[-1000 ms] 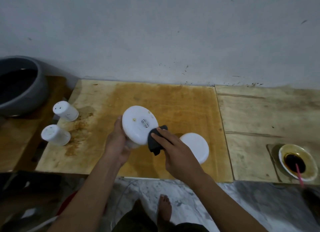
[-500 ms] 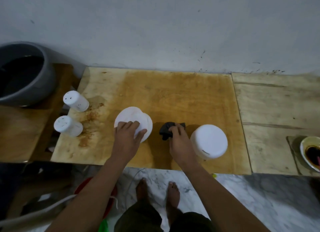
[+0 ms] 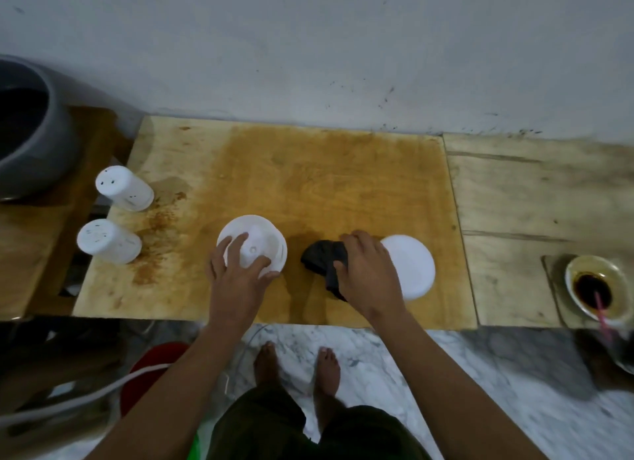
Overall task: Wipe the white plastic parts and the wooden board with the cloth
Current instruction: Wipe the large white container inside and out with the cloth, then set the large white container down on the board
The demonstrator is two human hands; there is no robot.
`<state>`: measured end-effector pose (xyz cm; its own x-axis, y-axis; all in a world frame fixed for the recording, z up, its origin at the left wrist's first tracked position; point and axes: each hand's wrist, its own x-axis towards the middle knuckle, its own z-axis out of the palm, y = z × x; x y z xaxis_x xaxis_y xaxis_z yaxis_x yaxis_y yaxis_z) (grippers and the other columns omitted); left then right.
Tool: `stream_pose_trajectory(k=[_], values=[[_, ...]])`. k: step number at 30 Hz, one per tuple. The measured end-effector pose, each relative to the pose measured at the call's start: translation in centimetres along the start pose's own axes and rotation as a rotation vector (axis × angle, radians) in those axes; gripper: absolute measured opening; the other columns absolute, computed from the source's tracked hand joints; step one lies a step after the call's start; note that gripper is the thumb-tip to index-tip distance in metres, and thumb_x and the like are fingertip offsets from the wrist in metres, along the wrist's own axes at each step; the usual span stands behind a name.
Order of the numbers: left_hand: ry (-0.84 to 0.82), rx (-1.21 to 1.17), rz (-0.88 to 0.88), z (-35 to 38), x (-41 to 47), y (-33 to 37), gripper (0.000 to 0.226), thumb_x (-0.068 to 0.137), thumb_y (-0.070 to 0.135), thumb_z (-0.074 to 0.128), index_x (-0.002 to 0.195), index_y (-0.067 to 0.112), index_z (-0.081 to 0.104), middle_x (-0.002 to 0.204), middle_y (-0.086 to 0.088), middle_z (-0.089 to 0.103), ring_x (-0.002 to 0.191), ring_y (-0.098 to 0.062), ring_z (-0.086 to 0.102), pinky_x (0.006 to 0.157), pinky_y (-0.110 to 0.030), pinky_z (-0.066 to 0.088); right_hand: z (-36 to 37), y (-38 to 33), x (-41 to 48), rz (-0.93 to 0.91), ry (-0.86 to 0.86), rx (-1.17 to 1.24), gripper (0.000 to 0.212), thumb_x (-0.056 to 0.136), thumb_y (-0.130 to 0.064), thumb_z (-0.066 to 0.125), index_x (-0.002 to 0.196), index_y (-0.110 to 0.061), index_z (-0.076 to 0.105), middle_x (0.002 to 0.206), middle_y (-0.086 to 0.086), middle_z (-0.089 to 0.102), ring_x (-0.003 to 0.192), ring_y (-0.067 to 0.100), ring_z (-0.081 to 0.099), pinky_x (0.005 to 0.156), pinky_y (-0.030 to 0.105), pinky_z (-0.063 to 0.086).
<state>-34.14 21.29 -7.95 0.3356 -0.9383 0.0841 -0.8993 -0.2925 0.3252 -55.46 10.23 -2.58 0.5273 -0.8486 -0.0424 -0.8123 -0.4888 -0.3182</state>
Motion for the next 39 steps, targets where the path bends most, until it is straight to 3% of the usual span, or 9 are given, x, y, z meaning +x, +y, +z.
stream_pose_trajectory(k=[3, 6, 9, 13, 19, 23, 28, 33, 39], values=[[0.074, -0.114, -0.073, 0.3, -0.6, 0.7, 0.056, 0.088, 0.062, 0.059, 0.119, 0.017, 0.067, 0.157, -0.023, 0.032, 0.143, -0.046, 0.030, 0.109, -0.062, 0.033, -1.2, 2.3, -0.4, 0.168, -0.051, -0.159, 0.080, 0.086, -0.057, 0.065, 0.148, -0.018, 0.034, 0.157, 0.020, 0.024, 0.146, 0.041, 0.019, 0.115, 0.056, 0.024], [0.146, -0.284, -0.247, 0.4, -1.2, 1.6, 0.080, 0.086, 0.063, 0.063, 0.146, 0.013, 0.043, 0.164, -0.022, 0.017, 0.147, -0.045, 0.022, 0.108, -0.064, 0.037, -1.2, 4.1, -0.7, 0.398, -0.218, -0.229, 0.113, 0.072, -0.082, 0.058, 0.156, -0.028, 0.007, 0.162, 0.024, -0.003, 0.146, 0.050, -0.001, 0.110, 0.070, 0.014], [0.135, -0.455, -0.405, 0.3, -1.7, 2.2, 0.097, 0.087, 0.059, 0.071, 0.158, 0.017, 0.020, 0.167, -0.018, 0.009, 0.151, -0.043, 0.019, 0.108, -0.066, 0.040, -0.9, 5.5, -1.2, 0.499, -0.317, -0.146, 0.115, 0.070, -0.086, 0.055, 0.154, -0.040, -0.008, 0.160, 0.025, -0.013, 0.144, 0.055, -0.002, 0.106, 0.074, 0.016], [0.082, -0.580, -0.507, 0.3, -1.6, 2.8, 0.106, 0.088, 0.049, 0.072, 0.163, 0.017, 0.004, 0.169, -0.010, 0.013, 0.151, -0.035, 0.025, 0.111, -0.058, 0.043, -1.3, 6.2, -1.6, 0.492, -0.279, -0.096, 0.108, 0.076, -0.071, 0.062, 0.155, -0.035, -0.002, 0.159, 0.023, 0.005, 0.141, 0.052, 0.017, 0.104, 0.062, 0.035], [0.093, -0.679, -0.552, -0.7, -1.6, 2.2, 0.107, 0.081, 0.044, 0.083, 0.161, 0.027, 0.015, 0.156, -0.003, 0.043, 0.138, -0.029, 0.048, 0.102, -0.049, 0.051, -4.2, 3.5, -0.8, 0.362, -0.108, -0.026, 0.110, 0.072, -0.067, 0.069, 0.155, -0.025, 0.009, 0.157, 0.018, 0.016, 0.140, 0.045, 0.023, 0.101, 0.058, 0.037], [0.110, -0.692, -0.560, -1.2, -1.6, 1.7, 0.098, 0.077, 0.047, 0.086, 0.156, 0.034, 0.030, 0.150, 0.003, 0.051, 0.132, -0.021, 0.051, 0.096, -0.038, 0.049, -5.2, -1.4, 1.1, 0.185, -0.143, 0.101, 0.111, 0.071, -0.068, 0.071, 0.154, -0.031, 0.008, 0.159, 0.015, 0.012, 0.143, 0.041, 0.019, 0.108, 0.057, 0.032], [0.075, -0.831, -0.610, -1.3, -2.1, 1.0, 0.085, 0.073, 0.046, 0.084, 0.146, 0.045, 0.042, 0.127, 0.015, 0.064, 0.118, -0.016, 0.063, 0.090, -0.041, 0.059, -4.0, -7.3, 3.2, 0.011, -0.183, 0.219, 0.108, 0.064, -0.066, 0.075, 0.148, -0.029, 0.018, 0.154, 0.007, 0.024, 0.139, 0.034, 0.027, 0.106, 0.055, 0.037], [0.123, -0.957, -0.703, -1.5, -1.9, 0.7, 0.075, 0.084, 0.006, 0.081, 0.149, 0.024, 0.049, 0.123, 0.010, 0.064, 0.104, -0.009, 0.065, 0.074, -0.008, 0.053, -2.2, -10.7, 5.6, -0.112, -0.256, 0.160, 0.109, 0.066, -0.068, 0.074, 0.150, -0.030, 0.016, 0.158, 0.007, 0.018, 0.143, 0.033, 0.021, 0.110, 0.054, 0.032], [0.103, -1.196, -0.839, -0.9, -2.3, -1.3, 0.058, 0.086, -0.008, 0.070, 0.136, 0.019, 0.064, 0.126, 0.007, 0.070, 0.119, -0.018, 0.066, 0.087, -0.025, 0.059, 0.9, -12.1, 6.8, -0.200, -0.356, 0.033, 0.114, 0.066, -0.073, 0.072, 0.153, -0.028, 0.014, 0.160, 0.009, 0.013, 0.145, 0.036, 0.017, 0.110, 0.057, 0.030]])
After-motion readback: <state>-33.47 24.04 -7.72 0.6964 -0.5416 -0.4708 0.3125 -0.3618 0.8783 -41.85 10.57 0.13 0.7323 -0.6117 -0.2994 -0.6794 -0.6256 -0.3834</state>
